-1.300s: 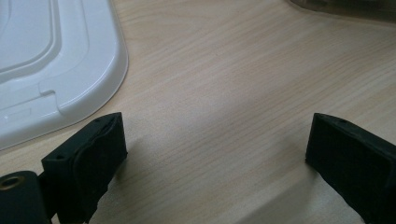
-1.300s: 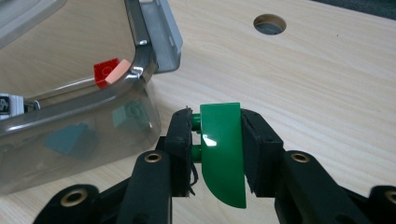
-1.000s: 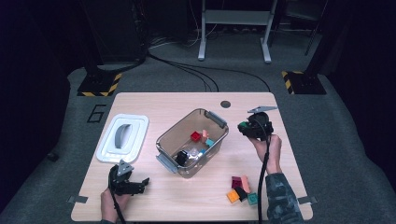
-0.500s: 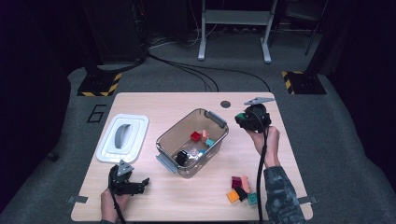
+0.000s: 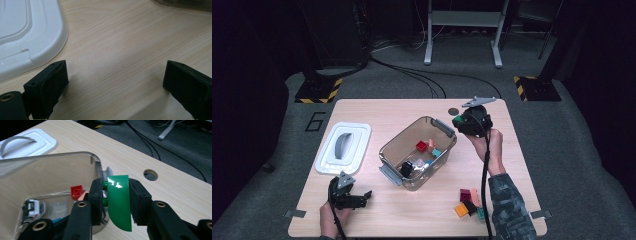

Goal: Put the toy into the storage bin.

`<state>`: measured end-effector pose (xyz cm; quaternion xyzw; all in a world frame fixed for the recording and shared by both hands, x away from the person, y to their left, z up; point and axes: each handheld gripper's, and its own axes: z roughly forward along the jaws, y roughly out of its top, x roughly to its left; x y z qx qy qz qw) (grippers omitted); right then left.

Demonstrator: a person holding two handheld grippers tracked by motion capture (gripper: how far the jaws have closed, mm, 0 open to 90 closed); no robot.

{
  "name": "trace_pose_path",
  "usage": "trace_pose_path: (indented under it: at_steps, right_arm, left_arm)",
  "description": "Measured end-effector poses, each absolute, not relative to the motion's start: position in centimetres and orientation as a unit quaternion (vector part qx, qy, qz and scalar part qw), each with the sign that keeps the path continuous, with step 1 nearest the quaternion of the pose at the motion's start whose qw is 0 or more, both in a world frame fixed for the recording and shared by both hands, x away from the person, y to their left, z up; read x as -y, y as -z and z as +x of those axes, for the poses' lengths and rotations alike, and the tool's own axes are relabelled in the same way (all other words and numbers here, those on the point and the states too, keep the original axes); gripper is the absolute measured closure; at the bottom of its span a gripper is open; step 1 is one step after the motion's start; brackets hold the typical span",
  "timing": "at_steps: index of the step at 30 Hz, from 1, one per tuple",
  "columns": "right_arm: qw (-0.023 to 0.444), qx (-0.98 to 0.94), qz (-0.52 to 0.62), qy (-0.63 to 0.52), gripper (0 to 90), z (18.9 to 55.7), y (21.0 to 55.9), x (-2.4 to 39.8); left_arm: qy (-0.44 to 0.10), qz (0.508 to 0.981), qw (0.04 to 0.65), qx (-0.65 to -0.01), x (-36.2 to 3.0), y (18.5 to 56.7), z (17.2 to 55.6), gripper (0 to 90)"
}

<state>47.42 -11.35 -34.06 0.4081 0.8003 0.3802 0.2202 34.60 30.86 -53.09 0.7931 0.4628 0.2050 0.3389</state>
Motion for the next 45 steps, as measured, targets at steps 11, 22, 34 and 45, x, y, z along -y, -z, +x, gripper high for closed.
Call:
trace_pose_path:
  at_steps: [11,22,34,45]
  right_arm:
    - [0.169,-0.818,0.38,-0.397,66.5,47.3,35.0,9.1]
    - [0.142,-0.84,0.374,-0.368,66.3,47.4,37.8,7.9]
    - [0.14,-0.846,0.377,-0.349,63.6,47.3,38.7,7.5]
    - [0.15,-0.844,0.37,-0.357,28.5,46.4,38.4,7.7]
  left_arm:
    - [-0.205,0.793,0.339,-0.463,-30.9,53.1,34.6,5.6]
    - [-0.205,0.793,0.339,-0.463,-30.9,53.1,34.6,5.6]
    - [-0.206,0.794,0.338,-0.461,-30.9,53.1,34.6,5.6]
    - [-0.206,0.795,0.338,-0.46,-30.9,53.1,34.6,5.6]
